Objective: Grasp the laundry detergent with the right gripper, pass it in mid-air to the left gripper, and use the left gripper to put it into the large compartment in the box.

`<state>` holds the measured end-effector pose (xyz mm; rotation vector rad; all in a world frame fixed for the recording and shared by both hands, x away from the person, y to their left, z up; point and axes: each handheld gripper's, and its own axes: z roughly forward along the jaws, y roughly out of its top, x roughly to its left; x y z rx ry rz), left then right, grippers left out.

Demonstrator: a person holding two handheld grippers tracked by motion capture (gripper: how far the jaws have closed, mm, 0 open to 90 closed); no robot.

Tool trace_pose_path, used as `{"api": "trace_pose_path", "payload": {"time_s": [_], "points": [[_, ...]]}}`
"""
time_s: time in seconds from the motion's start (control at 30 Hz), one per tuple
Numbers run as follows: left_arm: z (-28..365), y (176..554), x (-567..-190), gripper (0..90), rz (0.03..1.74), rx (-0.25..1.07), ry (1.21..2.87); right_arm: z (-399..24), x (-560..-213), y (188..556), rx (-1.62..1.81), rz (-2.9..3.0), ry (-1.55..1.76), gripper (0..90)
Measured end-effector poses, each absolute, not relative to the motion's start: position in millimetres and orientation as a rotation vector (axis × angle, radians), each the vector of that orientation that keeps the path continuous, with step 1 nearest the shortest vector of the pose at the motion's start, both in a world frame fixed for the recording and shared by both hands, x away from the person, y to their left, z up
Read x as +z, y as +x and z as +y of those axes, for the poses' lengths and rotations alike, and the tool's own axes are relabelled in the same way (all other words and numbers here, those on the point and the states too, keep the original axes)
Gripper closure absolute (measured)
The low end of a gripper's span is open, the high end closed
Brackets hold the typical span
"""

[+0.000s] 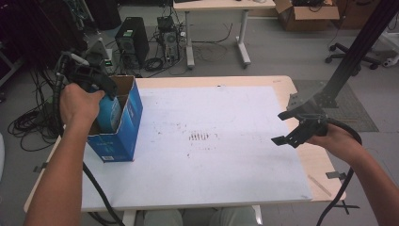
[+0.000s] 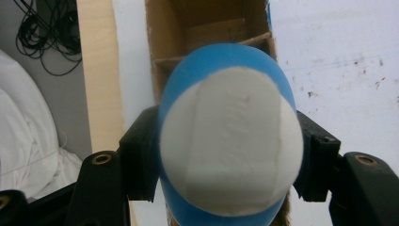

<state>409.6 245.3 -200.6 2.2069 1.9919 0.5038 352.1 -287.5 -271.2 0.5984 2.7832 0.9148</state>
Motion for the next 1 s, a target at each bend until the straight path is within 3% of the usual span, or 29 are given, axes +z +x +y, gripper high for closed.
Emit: {"api": "trace_pose_path", "payload": {"time_s": [1.0], "points": [[260.3, 418.4, -274.8, 38.0, 2.01, 0.401, 2.251, -289.5, -281.6, 356.5, 0.901, 2.802, 0.641, 6.5]]}}
